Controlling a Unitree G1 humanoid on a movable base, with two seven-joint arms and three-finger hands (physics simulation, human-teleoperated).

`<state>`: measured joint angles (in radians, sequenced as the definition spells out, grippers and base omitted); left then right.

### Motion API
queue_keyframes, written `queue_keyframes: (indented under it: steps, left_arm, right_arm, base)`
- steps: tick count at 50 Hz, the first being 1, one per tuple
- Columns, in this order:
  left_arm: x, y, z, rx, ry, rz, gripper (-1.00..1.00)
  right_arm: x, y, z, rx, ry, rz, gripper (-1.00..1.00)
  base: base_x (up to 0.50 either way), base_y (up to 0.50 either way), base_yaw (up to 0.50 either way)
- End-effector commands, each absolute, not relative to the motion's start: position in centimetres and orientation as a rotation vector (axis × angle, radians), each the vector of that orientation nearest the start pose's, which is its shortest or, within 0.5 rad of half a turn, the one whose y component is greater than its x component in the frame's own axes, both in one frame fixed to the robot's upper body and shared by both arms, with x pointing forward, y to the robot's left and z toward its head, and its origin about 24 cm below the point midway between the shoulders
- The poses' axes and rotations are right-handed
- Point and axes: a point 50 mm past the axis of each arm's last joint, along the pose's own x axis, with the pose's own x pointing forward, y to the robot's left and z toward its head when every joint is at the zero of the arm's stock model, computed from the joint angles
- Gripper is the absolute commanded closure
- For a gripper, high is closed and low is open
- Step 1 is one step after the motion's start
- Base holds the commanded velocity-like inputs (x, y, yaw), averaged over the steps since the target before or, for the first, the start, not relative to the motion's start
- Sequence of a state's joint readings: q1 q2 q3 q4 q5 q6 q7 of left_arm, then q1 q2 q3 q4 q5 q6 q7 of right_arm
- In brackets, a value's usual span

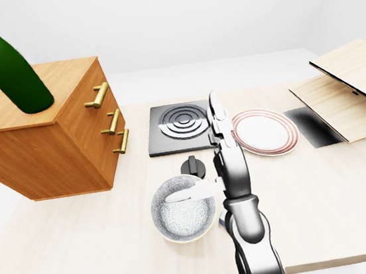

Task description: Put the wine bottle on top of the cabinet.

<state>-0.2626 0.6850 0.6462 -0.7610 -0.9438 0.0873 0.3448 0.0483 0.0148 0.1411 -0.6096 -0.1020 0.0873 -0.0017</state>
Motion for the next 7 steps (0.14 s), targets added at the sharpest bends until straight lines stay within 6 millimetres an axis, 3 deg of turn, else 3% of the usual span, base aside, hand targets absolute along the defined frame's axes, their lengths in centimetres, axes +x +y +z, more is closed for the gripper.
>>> queue_keyframes:
  steps: [1,7]
  left_arm:
    - [13.7,21.2,24.1,-0.089,-0.861,0.084,-1.00]
    - [14.0,18.4,20.5,-0.045,-0.684,0.066,-1.00]
  right_arm:
    - [20.7,-12.6,15.4,-0.031,-0.452,0.071,-1.00]
    - [20.2,-12.8,14.2,-0.022,-0.392,0.066,-1.00]
  base:
    - [0.00,0.00,0.00]
    - [0.00,0.00,0.00]
